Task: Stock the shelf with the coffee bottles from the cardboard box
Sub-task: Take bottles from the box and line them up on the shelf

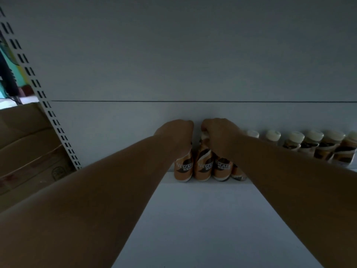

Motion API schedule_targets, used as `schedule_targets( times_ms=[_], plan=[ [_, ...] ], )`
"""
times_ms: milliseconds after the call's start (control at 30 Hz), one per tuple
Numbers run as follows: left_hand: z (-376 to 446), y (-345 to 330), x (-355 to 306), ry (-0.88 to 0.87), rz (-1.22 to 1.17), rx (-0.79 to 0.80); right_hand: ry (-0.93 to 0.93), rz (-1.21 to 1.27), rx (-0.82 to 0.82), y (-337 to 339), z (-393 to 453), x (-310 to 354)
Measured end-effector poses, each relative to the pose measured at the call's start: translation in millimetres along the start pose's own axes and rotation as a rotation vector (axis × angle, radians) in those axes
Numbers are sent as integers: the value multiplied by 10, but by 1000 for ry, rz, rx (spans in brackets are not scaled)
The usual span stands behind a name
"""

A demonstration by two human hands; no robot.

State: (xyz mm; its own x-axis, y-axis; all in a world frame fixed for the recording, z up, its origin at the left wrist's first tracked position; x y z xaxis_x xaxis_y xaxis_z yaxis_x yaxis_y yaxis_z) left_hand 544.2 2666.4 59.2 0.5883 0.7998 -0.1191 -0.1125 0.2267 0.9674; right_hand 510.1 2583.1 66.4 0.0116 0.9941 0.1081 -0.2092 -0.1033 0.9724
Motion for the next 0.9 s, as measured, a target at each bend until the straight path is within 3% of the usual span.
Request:
schedule_targets(
  times_ms=[200,400,600,900],
  plan=[
    [-39,25,-36,28,29,44,19,12,32,4,-39,17],
    [-67,257,-289,-134,203,-130,-43,59,-67,271,-310,-272],
    [8,187,-701,-212,126,-78,-107,-4,-20,317,-485,-701],
    [184,46,-836,-119,287,43,-22,50,26,121,-232,-691]
  ],
)
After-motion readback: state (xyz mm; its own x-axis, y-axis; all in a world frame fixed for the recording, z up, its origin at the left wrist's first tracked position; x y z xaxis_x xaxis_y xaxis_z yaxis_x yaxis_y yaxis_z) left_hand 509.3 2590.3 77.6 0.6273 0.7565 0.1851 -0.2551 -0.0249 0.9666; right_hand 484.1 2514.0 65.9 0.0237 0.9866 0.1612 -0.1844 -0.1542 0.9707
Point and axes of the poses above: each hand's wrist, its own z-axis towards the middle knuckle, its own y-axis out of the back of the hand, x = y × z, the point moved 10 cm from there along z, towards the middle knuckle, and after that the axes turned 3 degrees about y, right-handed, at the moved point
